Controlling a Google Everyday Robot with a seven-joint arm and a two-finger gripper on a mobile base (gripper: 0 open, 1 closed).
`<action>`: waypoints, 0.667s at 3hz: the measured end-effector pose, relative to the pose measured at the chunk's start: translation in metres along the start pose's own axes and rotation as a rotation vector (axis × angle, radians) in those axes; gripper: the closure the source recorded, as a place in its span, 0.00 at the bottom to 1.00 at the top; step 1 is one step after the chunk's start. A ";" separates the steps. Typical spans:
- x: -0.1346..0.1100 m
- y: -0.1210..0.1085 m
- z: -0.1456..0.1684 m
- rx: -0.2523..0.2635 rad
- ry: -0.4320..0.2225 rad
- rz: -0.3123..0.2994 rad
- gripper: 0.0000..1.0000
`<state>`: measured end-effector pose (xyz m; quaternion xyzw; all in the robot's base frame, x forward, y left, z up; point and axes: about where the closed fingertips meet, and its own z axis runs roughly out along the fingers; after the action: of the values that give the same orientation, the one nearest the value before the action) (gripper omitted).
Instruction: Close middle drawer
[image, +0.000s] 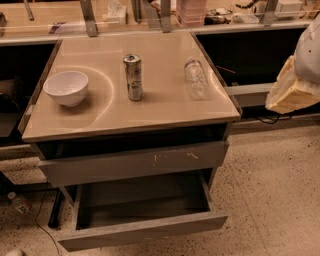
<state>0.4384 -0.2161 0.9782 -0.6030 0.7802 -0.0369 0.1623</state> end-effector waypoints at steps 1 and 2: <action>0.000 0.000 0.000 0.000 0.000 0.000 1.00; -0.004 -0.011 0.004 0.065 0.012 -0.006 1.00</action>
Offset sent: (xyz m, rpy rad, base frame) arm 0.0354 0.0032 -0.0058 -0.0793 -0.1526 -0.0328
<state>0.4506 -0.2145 0.9776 -0.5993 0.7779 -0.0664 0.1769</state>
